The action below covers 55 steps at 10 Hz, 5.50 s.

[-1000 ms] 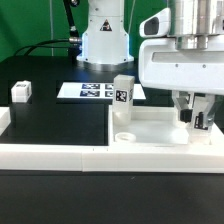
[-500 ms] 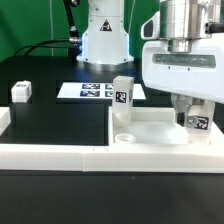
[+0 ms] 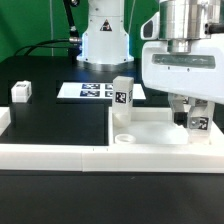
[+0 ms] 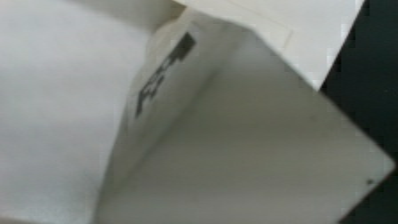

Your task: Assemble square table

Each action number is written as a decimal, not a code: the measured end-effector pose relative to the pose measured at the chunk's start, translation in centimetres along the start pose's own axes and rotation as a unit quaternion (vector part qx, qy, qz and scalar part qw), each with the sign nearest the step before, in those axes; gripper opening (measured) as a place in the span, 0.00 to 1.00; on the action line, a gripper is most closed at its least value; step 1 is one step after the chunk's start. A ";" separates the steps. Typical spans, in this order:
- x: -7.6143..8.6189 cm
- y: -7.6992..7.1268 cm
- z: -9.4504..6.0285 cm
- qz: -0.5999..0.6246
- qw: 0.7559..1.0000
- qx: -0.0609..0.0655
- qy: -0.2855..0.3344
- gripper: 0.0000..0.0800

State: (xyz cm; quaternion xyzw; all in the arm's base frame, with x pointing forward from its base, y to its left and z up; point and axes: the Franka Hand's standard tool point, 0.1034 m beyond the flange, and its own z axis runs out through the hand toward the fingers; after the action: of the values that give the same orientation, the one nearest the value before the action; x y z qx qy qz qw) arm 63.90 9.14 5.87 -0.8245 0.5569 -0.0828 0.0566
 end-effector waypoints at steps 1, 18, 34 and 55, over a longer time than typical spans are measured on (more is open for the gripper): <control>0.0 0.0 0.0 0.000 1.000 0.000 0.000 0.28; 9.0 3.7 -7.8 -0.180 0.983 0.028 -0.010 0.81; 18.9 24.7 -5.6 -0.543 0.825 -0.064 -0.142 0.81; 16.0 37.9 -1.3 -0.445 0.698 -0.303 -0.472 0.81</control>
Offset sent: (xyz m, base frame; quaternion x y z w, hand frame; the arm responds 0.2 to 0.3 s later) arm 0.0000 0.0000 0.0000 0.0000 0.0000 0.0000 1.0000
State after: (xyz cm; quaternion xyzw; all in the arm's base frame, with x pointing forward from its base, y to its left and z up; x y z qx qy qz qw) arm 35.09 -19.86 1.30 -0.8798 0.0198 0.4747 0.0159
